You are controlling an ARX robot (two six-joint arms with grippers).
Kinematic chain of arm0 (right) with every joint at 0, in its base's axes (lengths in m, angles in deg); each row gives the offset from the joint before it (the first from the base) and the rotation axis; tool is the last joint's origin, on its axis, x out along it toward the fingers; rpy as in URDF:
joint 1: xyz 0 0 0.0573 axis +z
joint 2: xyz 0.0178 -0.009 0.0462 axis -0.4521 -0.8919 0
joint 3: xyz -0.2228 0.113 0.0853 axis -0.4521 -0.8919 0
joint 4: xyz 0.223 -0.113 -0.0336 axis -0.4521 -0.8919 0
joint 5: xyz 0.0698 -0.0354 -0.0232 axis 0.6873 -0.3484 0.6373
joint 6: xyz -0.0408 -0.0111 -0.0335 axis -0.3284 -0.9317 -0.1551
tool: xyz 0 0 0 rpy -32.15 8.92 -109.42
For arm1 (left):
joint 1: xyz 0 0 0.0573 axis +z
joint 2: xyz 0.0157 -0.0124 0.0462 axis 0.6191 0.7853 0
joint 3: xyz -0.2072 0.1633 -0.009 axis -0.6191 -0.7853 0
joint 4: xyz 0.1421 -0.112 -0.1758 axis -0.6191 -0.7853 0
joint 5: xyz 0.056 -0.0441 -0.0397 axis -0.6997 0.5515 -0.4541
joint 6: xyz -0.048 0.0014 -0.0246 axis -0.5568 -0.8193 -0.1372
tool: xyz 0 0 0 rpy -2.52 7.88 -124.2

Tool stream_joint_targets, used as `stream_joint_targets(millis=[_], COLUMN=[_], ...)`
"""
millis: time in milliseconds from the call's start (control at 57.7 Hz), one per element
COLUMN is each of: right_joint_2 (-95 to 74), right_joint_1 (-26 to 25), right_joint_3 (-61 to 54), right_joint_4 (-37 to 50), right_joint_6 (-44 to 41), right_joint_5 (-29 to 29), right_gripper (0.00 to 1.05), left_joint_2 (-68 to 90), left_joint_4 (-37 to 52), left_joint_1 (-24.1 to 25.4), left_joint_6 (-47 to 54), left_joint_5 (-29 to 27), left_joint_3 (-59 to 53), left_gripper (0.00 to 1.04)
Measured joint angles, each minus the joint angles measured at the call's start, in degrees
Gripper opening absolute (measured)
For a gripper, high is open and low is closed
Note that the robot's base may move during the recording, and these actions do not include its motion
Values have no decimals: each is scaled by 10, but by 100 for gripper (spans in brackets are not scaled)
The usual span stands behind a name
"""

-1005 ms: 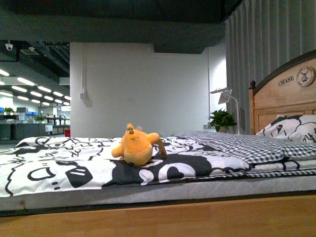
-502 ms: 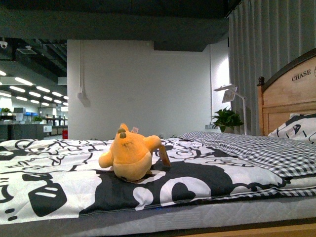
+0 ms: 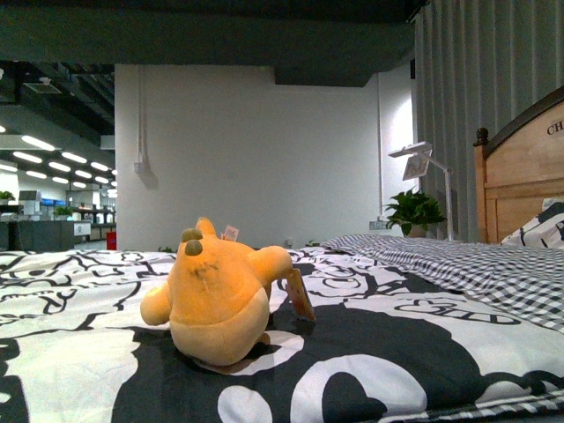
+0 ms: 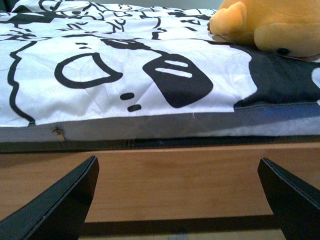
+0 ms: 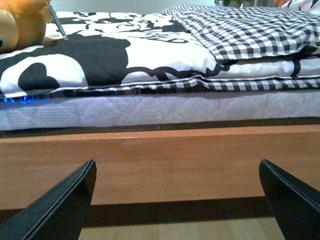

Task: Put away toys

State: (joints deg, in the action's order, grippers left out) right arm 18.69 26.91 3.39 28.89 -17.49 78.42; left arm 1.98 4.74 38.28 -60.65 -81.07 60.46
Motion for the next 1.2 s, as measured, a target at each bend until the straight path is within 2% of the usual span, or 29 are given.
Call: stream_joint_targets(millis=[1195], right_joint_2=[0], right_joint_1=[0], right_joint_3=[0], right_joint_4=[0], right_joint_6=[0], right_joint_5=[4], right_gripper=[98], left_joint_2=[0], left_joint_4=[0], left_joint_1=[0], left_joint_6=[0], left_joint_5=[-3], left_joint_3=[0], left_gripper=[98])
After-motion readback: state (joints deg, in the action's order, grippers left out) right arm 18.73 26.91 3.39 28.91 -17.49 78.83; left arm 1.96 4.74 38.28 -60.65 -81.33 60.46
